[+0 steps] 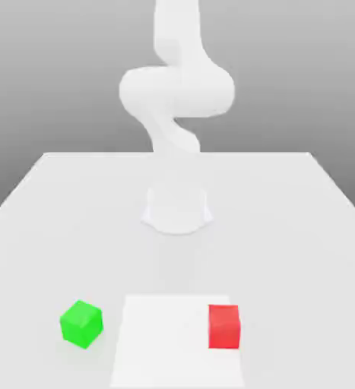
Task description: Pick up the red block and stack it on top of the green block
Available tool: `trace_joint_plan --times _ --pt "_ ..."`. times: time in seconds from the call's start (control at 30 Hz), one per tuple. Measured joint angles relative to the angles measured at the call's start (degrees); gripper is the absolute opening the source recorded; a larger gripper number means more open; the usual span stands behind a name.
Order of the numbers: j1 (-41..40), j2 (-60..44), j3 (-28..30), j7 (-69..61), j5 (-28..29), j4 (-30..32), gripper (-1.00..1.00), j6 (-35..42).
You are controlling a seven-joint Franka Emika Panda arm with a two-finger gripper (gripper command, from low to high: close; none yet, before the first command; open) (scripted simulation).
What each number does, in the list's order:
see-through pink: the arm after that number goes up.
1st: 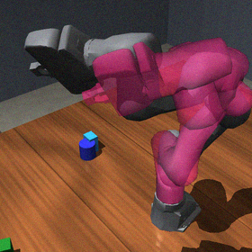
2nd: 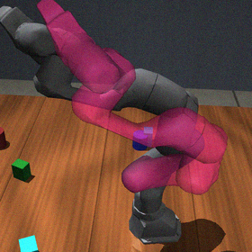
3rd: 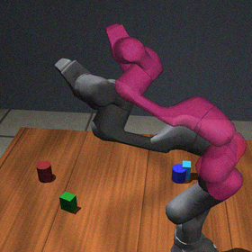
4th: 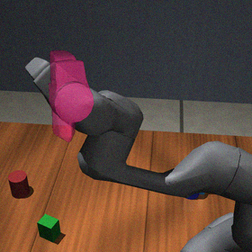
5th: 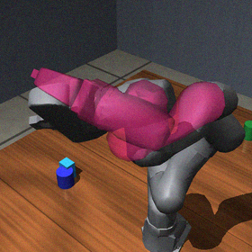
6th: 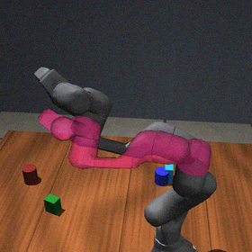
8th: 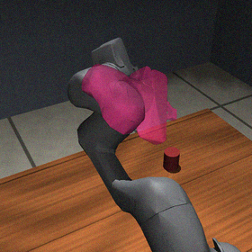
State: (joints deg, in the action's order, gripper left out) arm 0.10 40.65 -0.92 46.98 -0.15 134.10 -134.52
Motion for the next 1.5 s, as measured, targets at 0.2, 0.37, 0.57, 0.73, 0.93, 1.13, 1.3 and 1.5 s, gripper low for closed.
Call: trace_joint_plan --times 0.2,0.37,0.57,0.73,0.93,1.13,1.3,1.5 --pt "0.25 -12.84 -2.46 2.94 -0.22 5.73 0.0 -6.78" --pt "0.62 -23.22 -4.39 5.62 0.01 10.37 0.0 -12.25" --pt "1.3 -35.7 -6.44 9.2 0.81 15.93 0.0 -18.82" --pt "2.81 -46.12 -6.49 12.32 2.35 19.31 0.0 -24.95" --pt "4.87 -56.32 -3.67 15.13 5.94 18.17 -1.0 -33.34" --pt "4.88 -56.7 -3.61 15.49 6.35 18.12 -1.0 -33.7" --pt "3.64 -47.76 -5.65 12.71 2.64 19.48 -1.0 -26.16" --pt "-10.56 -41.71 1.06 0.54 1.08 19.26 -1.0 -19.92"
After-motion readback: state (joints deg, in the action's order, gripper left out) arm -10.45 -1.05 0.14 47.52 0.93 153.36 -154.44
